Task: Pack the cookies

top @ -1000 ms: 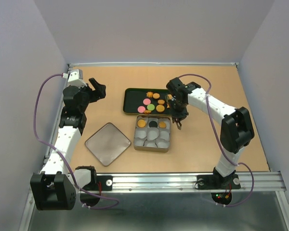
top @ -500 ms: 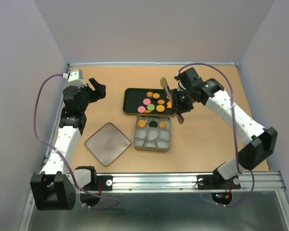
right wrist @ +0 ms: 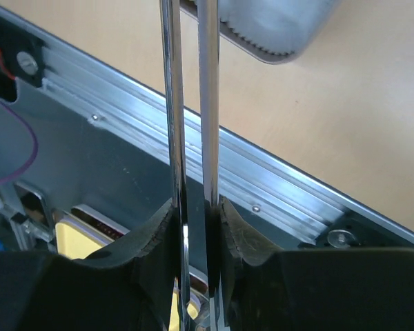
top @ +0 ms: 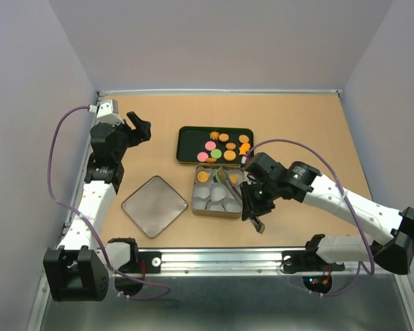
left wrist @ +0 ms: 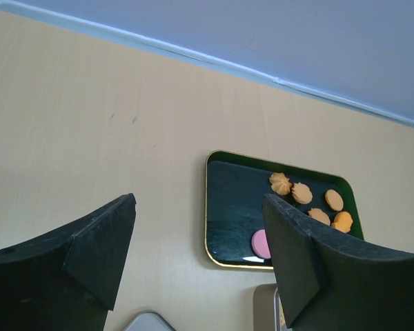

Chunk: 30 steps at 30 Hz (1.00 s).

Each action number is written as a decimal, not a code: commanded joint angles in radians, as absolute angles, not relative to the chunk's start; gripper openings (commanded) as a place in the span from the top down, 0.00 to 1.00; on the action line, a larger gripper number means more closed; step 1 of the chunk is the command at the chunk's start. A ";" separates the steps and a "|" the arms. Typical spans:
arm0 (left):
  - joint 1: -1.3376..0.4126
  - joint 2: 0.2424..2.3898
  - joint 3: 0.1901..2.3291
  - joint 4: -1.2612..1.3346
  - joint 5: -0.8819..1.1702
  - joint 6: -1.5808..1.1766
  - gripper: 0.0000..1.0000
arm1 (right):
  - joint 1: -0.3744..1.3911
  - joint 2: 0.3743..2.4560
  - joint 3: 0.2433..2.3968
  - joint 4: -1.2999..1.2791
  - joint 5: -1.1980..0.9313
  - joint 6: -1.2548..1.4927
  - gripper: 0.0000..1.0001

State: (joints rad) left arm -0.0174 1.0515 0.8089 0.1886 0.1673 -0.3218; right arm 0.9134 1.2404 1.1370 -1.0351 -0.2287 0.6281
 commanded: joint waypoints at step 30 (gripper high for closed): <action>-0.014 1.037 0.807 0.210 0.146 -0.302 0.16 | 1.008 1.258 0.911 -0.765 -0.215 0.729 0.91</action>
